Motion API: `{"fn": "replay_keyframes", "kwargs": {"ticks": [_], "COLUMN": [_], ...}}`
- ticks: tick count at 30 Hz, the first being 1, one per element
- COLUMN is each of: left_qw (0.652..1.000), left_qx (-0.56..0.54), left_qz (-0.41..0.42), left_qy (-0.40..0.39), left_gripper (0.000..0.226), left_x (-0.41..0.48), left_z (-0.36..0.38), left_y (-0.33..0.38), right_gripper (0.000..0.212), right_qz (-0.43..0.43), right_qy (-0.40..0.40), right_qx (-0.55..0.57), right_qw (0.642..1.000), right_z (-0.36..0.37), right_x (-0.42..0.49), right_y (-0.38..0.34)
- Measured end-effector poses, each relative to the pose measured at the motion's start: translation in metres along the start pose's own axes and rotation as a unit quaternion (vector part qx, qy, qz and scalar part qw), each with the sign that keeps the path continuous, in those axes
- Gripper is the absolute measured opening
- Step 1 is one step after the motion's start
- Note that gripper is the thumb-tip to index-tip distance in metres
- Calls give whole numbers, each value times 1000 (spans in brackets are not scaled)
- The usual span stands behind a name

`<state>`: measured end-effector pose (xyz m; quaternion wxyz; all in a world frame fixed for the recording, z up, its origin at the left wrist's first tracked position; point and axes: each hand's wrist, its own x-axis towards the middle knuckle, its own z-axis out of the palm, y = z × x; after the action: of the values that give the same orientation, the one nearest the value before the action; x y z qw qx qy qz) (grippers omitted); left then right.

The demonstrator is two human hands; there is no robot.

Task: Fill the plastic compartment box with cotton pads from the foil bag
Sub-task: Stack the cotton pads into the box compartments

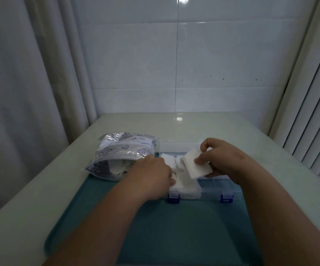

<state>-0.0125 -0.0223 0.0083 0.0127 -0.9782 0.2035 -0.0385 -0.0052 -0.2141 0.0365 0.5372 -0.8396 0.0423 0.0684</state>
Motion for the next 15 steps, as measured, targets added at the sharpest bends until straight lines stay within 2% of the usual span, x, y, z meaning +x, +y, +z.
{"fn": "replay_keyframes", "kwargs": {"ticks": [4,7,9,11,13,15], "left_qw": [998,976,928,865,810,778], "left_qx": [-62,-194,-339,-474,-568,-611], "left_qz": [-16,-54,-84,-95,-111,-139], "left_qy": [25,86,130,133,98,42], "left_gripper": [31,26,25,27,29,30], "left_x": [0,2,5,8,12,17], "left_z": [2,-5,-12,-19,-21,-20], "left_y": [-1,4,12,23,35,45], "right_gripper": [17,17,14,12,13,12], "right_qz": [-21,-29,-26,-17,-11,-9], "right_qy": [10,14,18,17,12,6], "right_qx": [-28,-24,-18,-7,10,17], "right_qw": [999,999,999,1000,1000,1000], "right_z": [-3,-8,-14,-20,-26,-30], "right_x": [-2,-5,-6,-8,-9,-10], "right_y": [-2,-2,-3,-3,-4,-3]}}
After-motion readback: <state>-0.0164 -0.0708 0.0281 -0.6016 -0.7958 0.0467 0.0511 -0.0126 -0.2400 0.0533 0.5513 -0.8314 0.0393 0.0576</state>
